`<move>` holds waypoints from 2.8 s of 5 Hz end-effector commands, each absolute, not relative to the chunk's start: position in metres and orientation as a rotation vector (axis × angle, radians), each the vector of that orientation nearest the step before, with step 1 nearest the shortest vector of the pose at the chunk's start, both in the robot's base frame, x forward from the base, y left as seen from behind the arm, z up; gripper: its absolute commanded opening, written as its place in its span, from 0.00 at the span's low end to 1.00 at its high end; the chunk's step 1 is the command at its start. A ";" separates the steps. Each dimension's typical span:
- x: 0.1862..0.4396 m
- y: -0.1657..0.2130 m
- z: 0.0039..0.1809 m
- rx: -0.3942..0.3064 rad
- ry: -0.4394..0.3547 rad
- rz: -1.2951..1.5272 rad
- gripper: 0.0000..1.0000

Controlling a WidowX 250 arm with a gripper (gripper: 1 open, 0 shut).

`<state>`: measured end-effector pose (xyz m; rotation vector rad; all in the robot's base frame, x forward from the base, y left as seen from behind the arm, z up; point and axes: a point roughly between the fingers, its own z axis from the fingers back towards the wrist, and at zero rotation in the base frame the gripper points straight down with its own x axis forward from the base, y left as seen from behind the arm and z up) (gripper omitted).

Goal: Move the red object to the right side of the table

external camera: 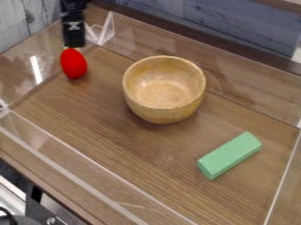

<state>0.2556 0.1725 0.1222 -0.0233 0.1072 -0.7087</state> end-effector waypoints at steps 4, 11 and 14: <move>0.269 0.215 0.104 -0.016 0.049 -0.921 0.00; 0.313 0.210 0.047 -0.099 0.017 -0.906 0.00; 0.317 0.201 0.019 -0.115 0.044 -0.946 0.00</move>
